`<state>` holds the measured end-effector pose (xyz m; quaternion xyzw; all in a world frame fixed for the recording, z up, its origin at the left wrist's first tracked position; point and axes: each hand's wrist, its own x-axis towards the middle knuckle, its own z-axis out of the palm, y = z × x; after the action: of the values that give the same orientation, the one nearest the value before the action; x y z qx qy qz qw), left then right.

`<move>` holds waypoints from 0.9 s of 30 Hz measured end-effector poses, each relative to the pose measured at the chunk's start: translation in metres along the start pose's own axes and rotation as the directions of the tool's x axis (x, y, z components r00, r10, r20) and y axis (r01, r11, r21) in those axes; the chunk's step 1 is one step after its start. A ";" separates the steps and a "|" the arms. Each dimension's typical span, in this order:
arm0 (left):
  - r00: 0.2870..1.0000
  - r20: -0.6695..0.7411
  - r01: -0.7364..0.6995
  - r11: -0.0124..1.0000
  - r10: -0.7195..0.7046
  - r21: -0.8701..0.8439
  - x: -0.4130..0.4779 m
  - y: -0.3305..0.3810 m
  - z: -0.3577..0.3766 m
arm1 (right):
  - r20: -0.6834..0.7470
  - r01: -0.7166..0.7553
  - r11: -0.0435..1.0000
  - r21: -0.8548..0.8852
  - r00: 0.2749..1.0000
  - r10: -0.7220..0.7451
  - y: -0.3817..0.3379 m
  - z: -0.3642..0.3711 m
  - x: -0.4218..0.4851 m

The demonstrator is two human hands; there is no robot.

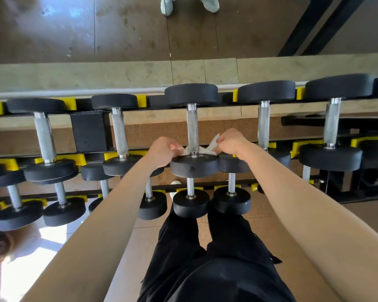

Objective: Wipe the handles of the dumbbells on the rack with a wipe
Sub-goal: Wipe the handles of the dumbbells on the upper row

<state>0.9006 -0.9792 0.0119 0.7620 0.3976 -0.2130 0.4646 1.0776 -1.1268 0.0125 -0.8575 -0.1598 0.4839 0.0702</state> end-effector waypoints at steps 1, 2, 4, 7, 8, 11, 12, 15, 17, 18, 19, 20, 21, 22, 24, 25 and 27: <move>0.999 -0.032 0.038 0.993 -0.042 -0.111 -0.003 -0.003 -0.004 | 0.003 0.030 0.999 0.042 1.000 -0.030 -0.005 0.004 -0.002; 0.992 -0.071 0.081 0.968 -0.101 -0.236 -0.004 -0.009 -0.008 | 0.009 0.059 0.993 0.106 0.998 -0.061 -0.012 0.010 -0.005; 0.975 -0.128 0.118 0.911 -0.182 -0.395 -0.003 -0.014 -0.012 | 0.006 0.082 0.957 0.278 0.996 -0.087 -0.020 0.020 -0.009; 0.969 -0.140 0.092 0.826 -0.202 -0.557 0.000 0.004 -0.003 | -0.009 -0.018 0.799 0.601 1.000 0.029 -0.013 0.019 -0.007; 0.969 -0.138 0.082 0.794 -0.205 -0.602 0.002 0.013 0.002 | -0.002 -0.045 0.714 0.699 0.998 0.065 -0.008 0.013 -0.006; 0.961 -0.149 0.080 0.746 -0.234 -0.661 0.004 0.034 0.010 | 0.011 -0.046 0.550 0.834 0.998 0.066 0.000 -0.001 -0.004; 0.956 -0.153 0.076 0.714 -0.251 -0.696 0.004 0.033 0.009 | 0.013 -0.041 0.518 0.855 0.998 0.057 -0.004 -0.001 -0.005; 0.932 -0.207 0.016 0.605 -0.296 -0.796 0.005 0.021 0.001 | 0.047 -0.066 0.467 0.882 0.998 0.052 -0.028 0.009 -0.003; 0.912 -0.254 -0.014 0.592 -0.323 -0.806 0.008 0.024 -0.001 | 0.028 -0.052 0.495 0.867 0.998 0.055 -0.038 0.012 0.002; 0.904 -0.271 -0.021 0.599 -0.331 -0.801 0.011 0.030 0.001 | 0.001 -0.033 0.499 0.866 0.998 0.065 -0.038 0.009 0.005; 0.902 -0.279 -0.022 0.608 -0.331 -0.794 0.013 0.038 0.003 | -0.026 -0.019 0.473 0.881 0.996 0.088 -0.036 0.004 0.007; 0.906 -0.268 -0.010 0.616 -0.327 -0.788 0.017 0.046 0.006 | -0.045 -0.009 0.419 0.908 0.992 0.117 -0.033 -0.002 0.010; 0.912 -0.246 0.010 0.618 -0.328 -0.786 0.019 0.054 0.009 | -0.050 -0.002 0.350 0.937 0.989 0.141 -0.030 -0.007 0.012; 0.914 -0.223 0.032 0.608 -0.338 -0.793 0.022 0.058 0.011 | -0.047 0.003 0.276 0.961 0.987 0.154 -0.030 -0.011 0.013; 0.900 -0.202 0.047 0.546 -0.385 -0.836 0.025 0.060 0.008 | -0.013 -0.010 0.147 0.989 0.988 0.152 -0.037 -0.011 0.010; 0.884 -0.207 0.033 0.496 -0.420 -0.867 0.024 0.059 0.002 | 0.011 -0.027 0.112 0.993 0.990 0.139 -0.044 -0.009 0.007; 0.850 -0.224 -0.027 0.385 -0.476 -0.923 0.022 0.053 -0.009 | 0.070 -0.080 0.078 0.994 0.990 0.119 -0.058 -0.001 0.002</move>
<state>0.9563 -0.9756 0.0298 0.3531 0.6478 0.1568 0.6566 1.0675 -1.0713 0.0270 -0.5997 0.2689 0.4555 0.6005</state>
